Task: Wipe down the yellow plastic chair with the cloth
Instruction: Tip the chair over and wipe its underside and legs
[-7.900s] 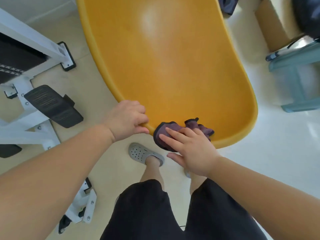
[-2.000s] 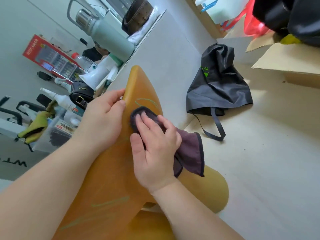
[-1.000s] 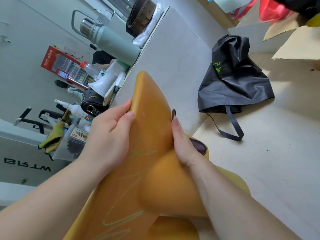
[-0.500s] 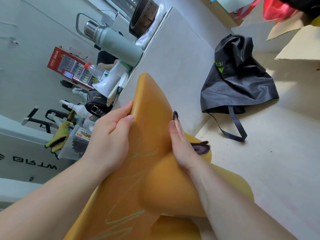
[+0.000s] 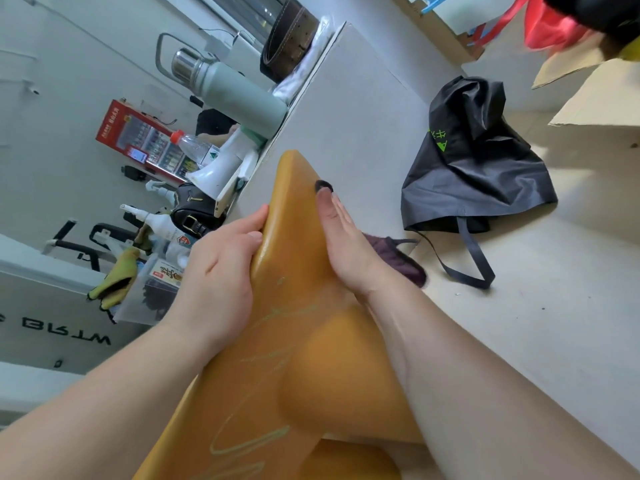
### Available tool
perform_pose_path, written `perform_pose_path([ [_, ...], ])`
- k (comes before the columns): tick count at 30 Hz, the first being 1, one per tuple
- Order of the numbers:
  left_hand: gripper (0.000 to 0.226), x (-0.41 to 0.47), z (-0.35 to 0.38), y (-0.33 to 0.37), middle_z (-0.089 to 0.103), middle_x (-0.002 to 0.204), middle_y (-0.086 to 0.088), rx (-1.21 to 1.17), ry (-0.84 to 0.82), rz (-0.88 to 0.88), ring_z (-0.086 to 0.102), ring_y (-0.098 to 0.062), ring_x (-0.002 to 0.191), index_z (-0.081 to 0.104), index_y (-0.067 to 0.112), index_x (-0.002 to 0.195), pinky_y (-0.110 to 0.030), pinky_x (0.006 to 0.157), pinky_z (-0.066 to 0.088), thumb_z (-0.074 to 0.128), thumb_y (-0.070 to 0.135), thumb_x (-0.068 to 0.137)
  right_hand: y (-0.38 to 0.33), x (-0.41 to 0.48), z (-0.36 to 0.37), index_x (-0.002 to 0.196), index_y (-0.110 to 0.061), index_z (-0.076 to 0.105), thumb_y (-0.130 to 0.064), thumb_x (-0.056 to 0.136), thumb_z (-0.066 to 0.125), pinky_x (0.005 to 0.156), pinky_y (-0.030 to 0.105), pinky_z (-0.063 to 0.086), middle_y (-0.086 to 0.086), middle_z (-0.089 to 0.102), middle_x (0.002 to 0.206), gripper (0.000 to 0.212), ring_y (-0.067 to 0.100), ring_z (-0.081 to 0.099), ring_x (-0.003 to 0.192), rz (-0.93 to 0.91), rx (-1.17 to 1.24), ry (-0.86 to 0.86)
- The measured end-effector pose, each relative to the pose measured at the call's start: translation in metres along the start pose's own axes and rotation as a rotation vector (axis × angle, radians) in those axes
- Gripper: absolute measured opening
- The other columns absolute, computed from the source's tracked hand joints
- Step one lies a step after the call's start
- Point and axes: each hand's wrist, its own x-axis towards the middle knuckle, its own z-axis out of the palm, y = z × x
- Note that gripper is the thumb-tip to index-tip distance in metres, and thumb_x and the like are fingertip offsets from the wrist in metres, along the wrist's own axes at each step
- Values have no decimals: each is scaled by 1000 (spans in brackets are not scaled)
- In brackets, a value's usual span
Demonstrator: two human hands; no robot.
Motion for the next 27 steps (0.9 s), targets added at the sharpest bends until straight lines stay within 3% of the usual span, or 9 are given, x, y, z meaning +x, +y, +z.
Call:
perform_pose_path([
  [4, 58, 0, -2, -7, 61, 137, 13, 1, 6, 20, 53, 2, 127, 58, 24, 140, -34, 109, 44, 28, 35, 92, -13, -26, 13, 162, -40, 0, -105, 52, -2, 126, 45, -8, -23, -8, 168, 127, 14, -15, 156, -167, -134, -39],
  [6, 44, 1, -4, -8, 66, 128, 11, 15, -27, 88, 58, -1, 122, 63, 21, 133, -28, 104, 47, 29, 15, 106, -19, -47, 26, 160, -43, -4, -104, 52, -9, 125, 49, -11, -26, -17, 166, 125, 12, -23, 154, -256, -196, -43],
  [10, 53, 2, -3, -10, 72, 113, 13, 36, -38, 147, 63, -6, 113, 68, 22, 122, -27, 94, 50, 34, -13, 102, -16, -66, 46, 158, -48, -10, -100, 59, -11, 121, 47, -18, -32, -28, 160, 112, 6, -32, 149, -312, -241, -28],
  [13, 51, 0, 0, -9, 63, 119, 33, -22, 10, 65, 56, 9, 120, 57, 42, 127, -20, 101, 47, 29, 4, 106, 5, -49, 31, 159, -46, -10, -98, 66, 0, 121, 38, -15, -23, -23, 165, 106, 15, -27, 153, -162, -138, 11],
  [15, 47, -2, 1, -8, 57, 124, 33, -29, 15, 16, 54, 12, 121, 53, 45, 130, -16, 100, 46, 24, 24, 100, 22, -42, 19, 158, -48, -10, -99, 69, 8, 125, 43, -10, -16, -18, 168, 104, 20, -19, 156, 45, -34, 2],
  [18, 56, -5, 1, -7, 57, 127, 27, 37, 4, -3, 51, 16, 118, 54, 36, 139, -9, 96, 42, 21, 32, 93, 33, -47, 14, 155, -51, -15, -111, 48, 7, 126, 51, 0, -13, -17, 169, 124, 21, -13, 157, 166, -52, -31],
  [20, 56, 0, -3, -4, 66, 114, 20, 124, -3, 19, 57, 12, 106, 65, 23, 132, -17, 90, 48, 24, 33, 94, 25, -55, 20, 157, -48, -15, -111, 44, 4, 126, 51, 0, -13, -19, 168, 130, 23, -15, 157, 118, -51, -36],
  [23, 40, 29, -14, 7, 65, 75, -2, 189, 11, -40, 62, -14, 72, 69, 9, 87, -41, 68, 54, 40, 35, 96, 7, -65, 27, 159, -44, -10, -105, 58, -3, 127, 46, -4, -21, -19, 167, 118, 19, -20, 155, -108, -135, -23],
  [27, 35, 79, 6, 32, 57, 112, 15, 140, -72, -332, 58, -11, 95, 56, 39, 127, -30, 71, 45, 32, 51, 104, 6, -54, 8, 160, -41, 18, -75, 93, -3, 125, 51, 10, -25, 13, 167, 78, 15, 3, 158, -355, -325, 76],
])
